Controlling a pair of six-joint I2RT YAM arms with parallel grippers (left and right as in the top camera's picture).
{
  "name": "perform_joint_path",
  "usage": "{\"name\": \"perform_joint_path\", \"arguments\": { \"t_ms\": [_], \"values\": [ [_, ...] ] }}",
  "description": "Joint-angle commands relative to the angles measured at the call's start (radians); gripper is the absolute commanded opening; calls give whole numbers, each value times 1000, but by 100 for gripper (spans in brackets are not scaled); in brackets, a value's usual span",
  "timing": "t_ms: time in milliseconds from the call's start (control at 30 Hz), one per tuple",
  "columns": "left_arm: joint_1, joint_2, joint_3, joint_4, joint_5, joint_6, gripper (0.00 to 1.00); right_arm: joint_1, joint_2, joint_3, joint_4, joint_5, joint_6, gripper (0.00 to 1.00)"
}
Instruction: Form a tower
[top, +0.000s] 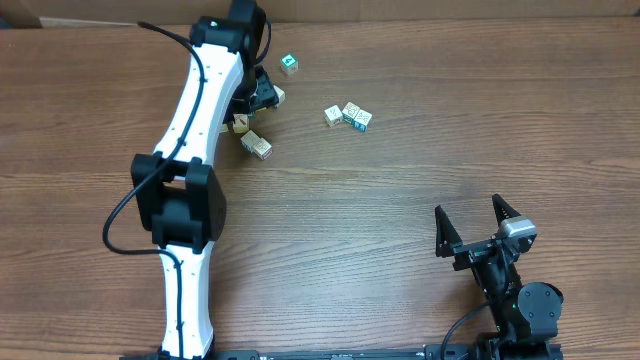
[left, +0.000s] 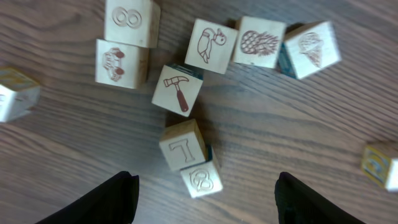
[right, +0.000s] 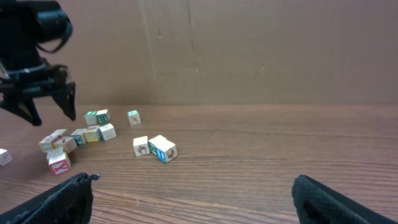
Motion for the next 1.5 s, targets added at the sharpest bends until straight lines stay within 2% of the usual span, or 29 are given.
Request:
{"name": "perform_joint_path", "arguments": {
  "t_ms": [0, 433, 667, 800, 1100, 1200, 1367, 1467],
  "values": [
    [2, 39, -3, 2, 8, -51, 69, 0, -10, -11, 4, 2, -3, 100],
    [5, 119, -3, 6, 8, -95, 73, 0, -10, -11, 4, 2, -3, 100],
    [4, 123, -4, -3, 8, -96, 72, 0, -10, -11, 4, 2, -3, 100],
    [3, 124, -14, -6, 8, -98, 67, 0, -10, -11, 4, 2, -4, 100],
    [3, 124, -84, 6, 8, -186, 65, 0, -10, -11, 4, 2, -3, 100],
    [4, 124, -97, 21, 8, -185, 61, 0, -10, -11, 4, 2, -3, 100],
    [11, 124, -97, 36, 8, -185, 40, 0, -10, -11, 4, 2, -3, 100],
    [11, 124, -97, 35, 8, -185, 40, 0, -10, -11, 4, 2, -3, 100]
  ]
}}
